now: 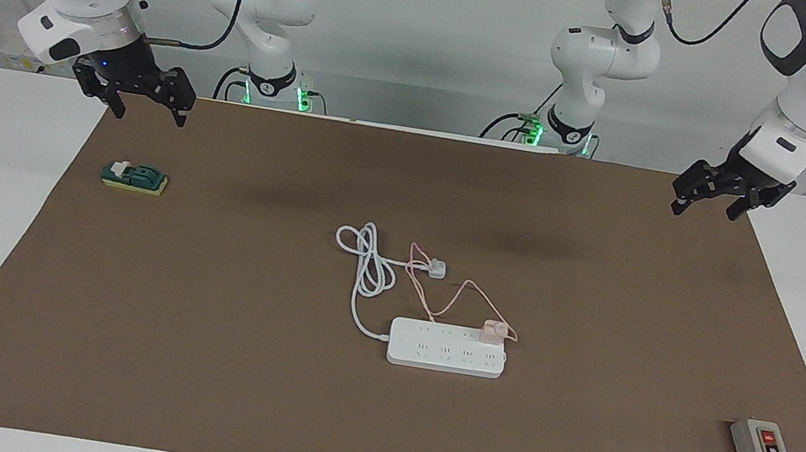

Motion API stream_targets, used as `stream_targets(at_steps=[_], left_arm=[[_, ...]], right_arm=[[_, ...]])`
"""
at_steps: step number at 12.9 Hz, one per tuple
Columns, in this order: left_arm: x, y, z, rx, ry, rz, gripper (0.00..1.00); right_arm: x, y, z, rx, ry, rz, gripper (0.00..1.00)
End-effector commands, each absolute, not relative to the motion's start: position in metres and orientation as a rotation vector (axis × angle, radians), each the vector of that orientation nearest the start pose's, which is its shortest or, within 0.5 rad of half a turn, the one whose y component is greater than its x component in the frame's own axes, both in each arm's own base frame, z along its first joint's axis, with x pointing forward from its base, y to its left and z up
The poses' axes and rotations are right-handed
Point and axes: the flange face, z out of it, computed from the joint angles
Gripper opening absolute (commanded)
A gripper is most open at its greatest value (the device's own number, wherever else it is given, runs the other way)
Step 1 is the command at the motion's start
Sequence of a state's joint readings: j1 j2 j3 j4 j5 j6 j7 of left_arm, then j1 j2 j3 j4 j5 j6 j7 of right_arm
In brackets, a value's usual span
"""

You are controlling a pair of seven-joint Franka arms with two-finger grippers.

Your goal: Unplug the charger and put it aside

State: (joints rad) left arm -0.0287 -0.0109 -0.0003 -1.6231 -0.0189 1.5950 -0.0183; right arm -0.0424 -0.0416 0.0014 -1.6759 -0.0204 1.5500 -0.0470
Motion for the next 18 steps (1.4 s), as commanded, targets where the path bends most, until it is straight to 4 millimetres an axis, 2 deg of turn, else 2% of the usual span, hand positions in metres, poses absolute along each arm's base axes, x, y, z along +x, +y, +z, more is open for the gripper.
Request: stream_targets(at_steps=[1,3,5,8,11,12,13,14,16,18], left_arm=[[0.553,-0.022,0.611,-3.167,0.045,0.023,1.0],[0.552,-0.022,0.606,-3.17,0.04,0.03,1.0],[0.545,-0.022,0.593,-3.17,0.027,0.074,1.0],[0.542,-0.025,0.591,-3.171,0.021,0.065,1.0],[0.528,-0.037,0.575,-3.164,-0.062,0.122,1.0],[0.523,-0.05,0.572,-3.158,-0.11,0.134,1.0],[0.522,-0.066,0.571,-3.15,-0.212,0.121,1.0],[0.528,-0.065,0.575,-3.151,-0.32,0.062,1.0],[0.538,-0.074,0.573,-3.204,-0.69,0.044,1.0],[0.551,-0.085,0.556,-3.115,-1.035,0.092,1.0]], right_arm=[[0.53,-0.026,0.599,-3.162,-0.008,0.14,1.0],[0.53,-0.026,0.599,-3.162,-0.008,0.14,1.0],[0.53,-0.026,0.599,-3.162,-0.008,0.14,1.0],[0.53,-0.026,0.599,-3.154,-0.012,0.142,1.0],[0.53,-0.017,0.595,-3.119,0.019,0.15,1.0],[0.532,-0.01,0.59,-3.072,0.145,0.162,1.0],[0.535,0.0,0.584,-3.022,0.297,0.186,1.0],[0.543,0.018,0.569,-2.968,0.419,0.235,1.0],[0.564,0.067,0.536,-2.846,0.706,0.316,1.0],[0.584,0.126,0.498,-2.701,0.974,0.392,1.0]])
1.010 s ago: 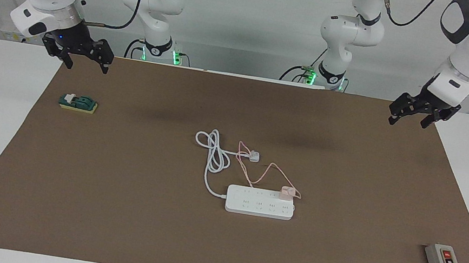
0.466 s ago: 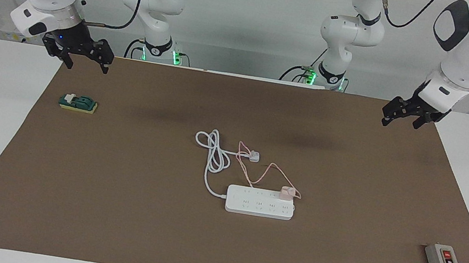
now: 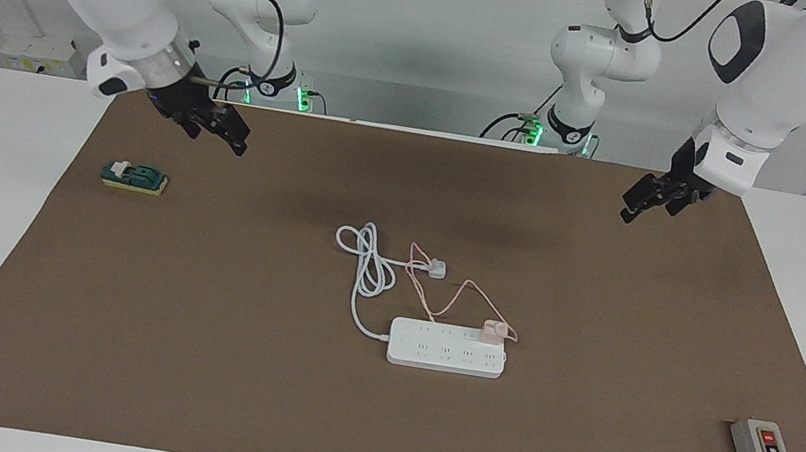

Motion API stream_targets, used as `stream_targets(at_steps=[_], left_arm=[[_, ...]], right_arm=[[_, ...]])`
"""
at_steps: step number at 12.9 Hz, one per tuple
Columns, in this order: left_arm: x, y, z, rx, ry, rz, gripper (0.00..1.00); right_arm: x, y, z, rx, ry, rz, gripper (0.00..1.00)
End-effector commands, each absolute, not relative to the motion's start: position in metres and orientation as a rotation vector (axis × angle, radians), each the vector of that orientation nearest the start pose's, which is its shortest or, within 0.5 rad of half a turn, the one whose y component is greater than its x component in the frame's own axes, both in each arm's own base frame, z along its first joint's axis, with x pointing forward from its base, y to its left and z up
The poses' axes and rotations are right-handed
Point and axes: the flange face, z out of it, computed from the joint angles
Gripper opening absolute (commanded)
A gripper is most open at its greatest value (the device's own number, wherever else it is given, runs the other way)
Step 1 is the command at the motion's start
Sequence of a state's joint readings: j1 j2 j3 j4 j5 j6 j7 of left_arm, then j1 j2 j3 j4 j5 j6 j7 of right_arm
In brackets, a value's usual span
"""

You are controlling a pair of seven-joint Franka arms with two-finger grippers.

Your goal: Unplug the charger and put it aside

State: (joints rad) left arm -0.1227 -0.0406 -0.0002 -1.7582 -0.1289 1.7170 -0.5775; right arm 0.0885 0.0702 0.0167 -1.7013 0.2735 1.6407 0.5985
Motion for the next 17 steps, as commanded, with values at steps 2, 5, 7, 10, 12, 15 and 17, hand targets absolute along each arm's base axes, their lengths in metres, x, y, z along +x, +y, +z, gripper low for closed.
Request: stream_targets(at_steps=[2,5,7,10,12,15,17], left_arm=[[0.591,-0.127,0.533,-2.9,-1.573,0.189,1.0],[0.621,-0.161,0.509,-2.66,-1.931,0.204,1.0],[0.637,-0.171,0.485,-2.435,-2.201,0.2,1.0],[0.656,-0.224,0.444,-2.301,-2.235,0.155,1.0],[0.658,-0.237,0.412,-2.204,-2.268,0.131,1.0],[0.652,-0.255,0.392,-2.237,-2.272,0.096,1.0],[0.651,-0.267,0.379,-2.241,-2.286,0.073,1.0]], right_arm=[[0.603,0.192,0.455,-2.508,1.216,0.43,1.0],[0.65,0.249,0.406,-2.292,1.454,0.556,1.0],[0.669,0.279,0.375,-2.125,1.563,0.601,1.0],[0.671,0.307,0.328,-2.028,1.612,0.643,1.0],[0.685,0.313,0.296,-1.986,1.695,0.674,1.0],[0.693,0.316,0.272,-1.977,1.707,0.697,1.0],[0.697,0.313,0.265,-1.95,1.719,0.711,1.0]])
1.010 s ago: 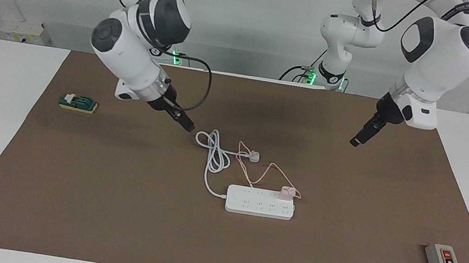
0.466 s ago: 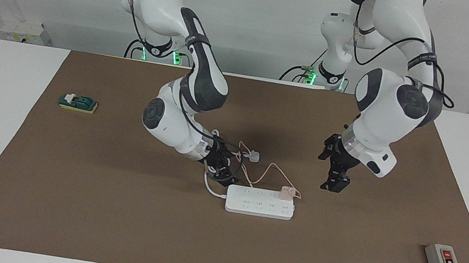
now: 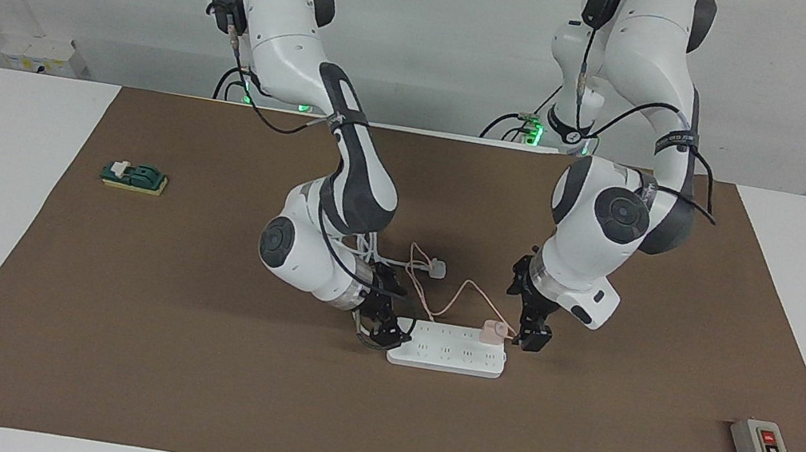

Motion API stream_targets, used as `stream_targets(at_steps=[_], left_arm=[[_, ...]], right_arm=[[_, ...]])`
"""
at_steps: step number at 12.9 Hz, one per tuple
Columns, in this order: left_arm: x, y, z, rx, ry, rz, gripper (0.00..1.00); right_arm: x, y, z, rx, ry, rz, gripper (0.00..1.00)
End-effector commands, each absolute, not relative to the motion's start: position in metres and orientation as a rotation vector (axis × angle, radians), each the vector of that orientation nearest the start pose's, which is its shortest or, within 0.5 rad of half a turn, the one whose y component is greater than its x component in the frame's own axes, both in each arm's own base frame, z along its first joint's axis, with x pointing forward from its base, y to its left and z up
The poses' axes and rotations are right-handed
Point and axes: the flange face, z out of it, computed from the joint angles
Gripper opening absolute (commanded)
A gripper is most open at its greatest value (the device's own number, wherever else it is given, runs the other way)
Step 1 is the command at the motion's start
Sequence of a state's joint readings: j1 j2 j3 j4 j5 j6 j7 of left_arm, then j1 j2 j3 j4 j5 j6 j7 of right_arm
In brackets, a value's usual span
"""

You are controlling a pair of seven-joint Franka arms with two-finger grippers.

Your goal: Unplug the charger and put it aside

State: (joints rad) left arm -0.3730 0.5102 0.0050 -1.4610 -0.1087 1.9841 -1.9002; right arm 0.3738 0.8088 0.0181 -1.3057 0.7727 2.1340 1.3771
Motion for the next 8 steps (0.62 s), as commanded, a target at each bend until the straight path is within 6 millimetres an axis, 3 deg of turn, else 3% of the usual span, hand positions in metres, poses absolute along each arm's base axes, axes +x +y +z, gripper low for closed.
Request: stream_targets(at_steps=[1,4,8], left_arm=[[0.654,-0.27,0.374,2.128,2.204,-0.058,1.0],[0.649,-0.269,0.356,2.135,2.205,-0.03,1.0],[0.626,-0.286,0.336,2.183,2.159,-0.001,1.0]], right_arm=[[0.698,0.312,0.266,-1.95,1.717,0.709,1.0],[0.705,0.311,0.266,-1.953,1.709,0.686,1.0],[0.711,0.312,0.259,-1.951,1.703,0.664,1.0]])
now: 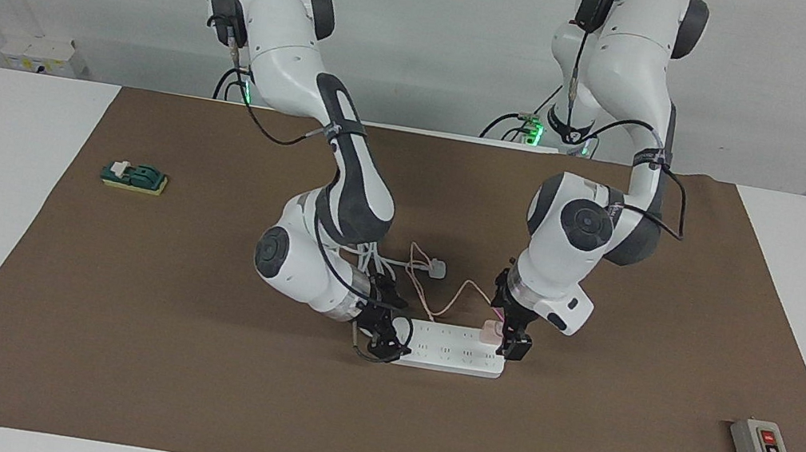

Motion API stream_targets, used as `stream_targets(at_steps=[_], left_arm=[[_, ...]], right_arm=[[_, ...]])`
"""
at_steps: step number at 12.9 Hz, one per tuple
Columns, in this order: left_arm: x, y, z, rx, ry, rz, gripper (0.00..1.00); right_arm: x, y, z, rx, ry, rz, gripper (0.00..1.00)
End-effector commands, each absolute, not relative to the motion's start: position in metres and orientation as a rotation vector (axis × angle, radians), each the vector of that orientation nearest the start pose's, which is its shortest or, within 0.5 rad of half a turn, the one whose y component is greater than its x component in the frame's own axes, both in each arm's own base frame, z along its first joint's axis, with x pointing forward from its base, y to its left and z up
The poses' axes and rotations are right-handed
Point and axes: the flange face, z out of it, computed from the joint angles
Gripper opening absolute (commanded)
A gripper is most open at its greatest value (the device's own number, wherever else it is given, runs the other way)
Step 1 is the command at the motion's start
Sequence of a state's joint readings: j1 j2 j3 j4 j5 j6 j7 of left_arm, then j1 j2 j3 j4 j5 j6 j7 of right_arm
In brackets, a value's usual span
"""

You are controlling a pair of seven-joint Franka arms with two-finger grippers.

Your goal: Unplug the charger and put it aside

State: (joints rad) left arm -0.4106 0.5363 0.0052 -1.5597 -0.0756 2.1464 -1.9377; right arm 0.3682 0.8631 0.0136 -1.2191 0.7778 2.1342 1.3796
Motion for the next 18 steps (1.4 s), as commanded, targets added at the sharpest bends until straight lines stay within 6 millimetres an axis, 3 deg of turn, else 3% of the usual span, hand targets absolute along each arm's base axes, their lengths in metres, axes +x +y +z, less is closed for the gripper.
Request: stream_targets(at_steps=[1,3,5,7,8,9,10,11,15,16,18], left_arm=[[0.625,-0.288,0.336,2.183,2.155,0.0,1.0],[0.624,-0.29,0.335,2.181,2.145,0.006,1.0],[0.623,-0.29,0.334,2.184,2.144,0.005,0.9],[0.624,-0.288,0.334,2.183,2.148,0.006,0.74],[0.625,-0.288,0.334,2.18,2.148,0.008,0.74],[0.625,-0.288,0.335,2.181,2.147,0.011,0.74],[0.625,-0.288,0.334,2.182,2.148,0.01,0.74],[0.625,-0.286,0.334,2.185,2.15,0.012,0.74],[0.625,-0.284,0.335,2.207,2.149,0.032,0.75],[0.626,-0.281,0.335,2.208,2.154,0.031,0.6],[0.626,-0.281,0.336,2.216,2.145,0.04,0.07]], right_arm=[[0.714,0.312,0.261,-1.952,1.695,0.655,1.0],[0.718,0.312,0.259,-1.949,1.691,0.646,1.0],[0.722,0.311,0.258,-1.95,1.683,0.634,1.0],[0.72,0.313,0.254,-1.961,1.679,0.633,1.0],[0.72,0.312,0.252,-1.968,1.676,0.627,1.0],[0.719,0.315,0.25,-1.966,1.677,0.615,0.85],[0.718,0.318,0.25,-1.96,1.677,0.611,0.47],[0.718,0.318,0.25,-1.961,1.677,0.612,0.35],[0.718,0.317,0.25,-1.962,1.676,0.607,0.35],[0.718,0.317,0.25,-1.962,1.676,0.607,0.35],[0.718,0.319,0.25,-1.965,1.673,0.607,0.35]])
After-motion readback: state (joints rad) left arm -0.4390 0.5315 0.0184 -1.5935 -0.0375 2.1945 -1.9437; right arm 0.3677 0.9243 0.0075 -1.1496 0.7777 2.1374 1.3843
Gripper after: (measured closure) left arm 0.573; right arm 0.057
